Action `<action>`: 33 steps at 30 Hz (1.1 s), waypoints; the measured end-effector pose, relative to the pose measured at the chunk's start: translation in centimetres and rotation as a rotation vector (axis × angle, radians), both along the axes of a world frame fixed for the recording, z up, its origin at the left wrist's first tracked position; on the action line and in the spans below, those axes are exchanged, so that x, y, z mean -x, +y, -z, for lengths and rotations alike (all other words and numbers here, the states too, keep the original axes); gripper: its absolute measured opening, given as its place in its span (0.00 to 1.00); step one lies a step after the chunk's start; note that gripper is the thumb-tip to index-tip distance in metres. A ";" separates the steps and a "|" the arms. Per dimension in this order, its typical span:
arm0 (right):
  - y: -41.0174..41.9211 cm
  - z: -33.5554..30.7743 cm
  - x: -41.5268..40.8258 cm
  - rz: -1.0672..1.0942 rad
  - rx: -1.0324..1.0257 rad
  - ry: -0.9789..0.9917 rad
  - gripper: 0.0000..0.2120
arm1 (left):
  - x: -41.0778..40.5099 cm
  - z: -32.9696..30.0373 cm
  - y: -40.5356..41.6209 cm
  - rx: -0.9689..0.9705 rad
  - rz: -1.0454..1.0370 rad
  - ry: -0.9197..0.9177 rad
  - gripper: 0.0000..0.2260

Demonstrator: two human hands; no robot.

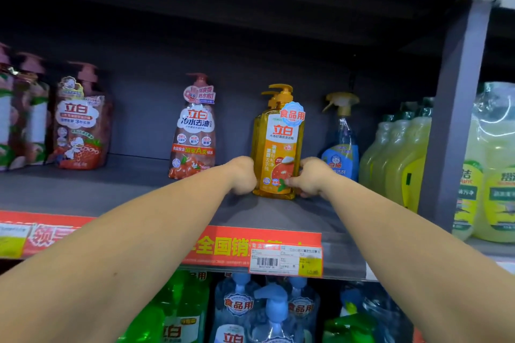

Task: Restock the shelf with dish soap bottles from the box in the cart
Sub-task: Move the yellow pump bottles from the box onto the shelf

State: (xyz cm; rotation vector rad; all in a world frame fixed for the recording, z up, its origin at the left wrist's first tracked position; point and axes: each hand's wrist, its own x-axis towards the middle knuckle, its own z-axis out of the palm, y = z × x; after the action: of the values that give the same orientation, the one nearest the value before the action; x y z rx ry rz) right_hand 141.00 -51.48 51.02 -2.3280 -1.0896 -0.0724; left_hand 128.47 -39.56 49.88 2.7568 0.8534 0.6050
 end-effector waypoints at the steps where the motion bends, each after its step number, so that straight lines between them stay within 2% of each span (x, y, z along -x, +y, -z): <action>1: 0.2 0.1 -0.1 -0.005 -0.009 0.002 0.26 | 0.1 0.1 0.0 0.001 -0.008 0.041 0.14; 5: 0.2 0.4 -0.5 -0.039 -0.069 0.015 0.25 | 0.6 0.0 -0.1 0.016 0.028 0.179 0.19; 9: -0.2 1.0 -0.6 -0.067 -0.120 -0.016 0.23 | 1.5 0.2 -1.6 0.088 0.095 0.324 0.36; 14: -0.4 1.1 -0.7 -0.087 -0.116 0.001 0.21 | 2.2 0.0 -3.4 0.140 0.082 0.390 0.35; 24: -0.9 0.9 -0.2 -0.112 -0.038 0.009 0.24 | 3.2 -0.2 -4.4 0.116 0.063 0.437 0.35; 26: -1.2 0.6 0.7 -0.071 0.026 -0.034 0.26 | 3.9 -0.5 -4.3 0.080 0.064 0.429 0.33; 28: -2.0 0.0 2.3 0.044 0.043 -0.127 0.27 | 5.1 -0.9 -3.6 0.027 0.009 0.375 0.36; 30: -2.5 -0.6 4.7 0.122 -0.102 -0.234 0.23 | 6.9 -1.1 -2.2 -0.036 -0.046 0.255 0.36; 33: -1.6 -0.9 10.3 0.058 -0.270 -0.400 0.21 | 11.0 -0.9 -0.5 -0.123 -0.114 0.064 0.32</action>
State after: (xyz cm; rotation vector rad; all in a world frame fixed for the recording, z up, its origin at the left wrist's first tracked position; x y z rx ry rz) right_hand 130.74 -53.11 51.96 -2.1470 -1.1148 -0.6892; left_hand 117.42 -40.07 50.74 2.8662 1.0268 0.6113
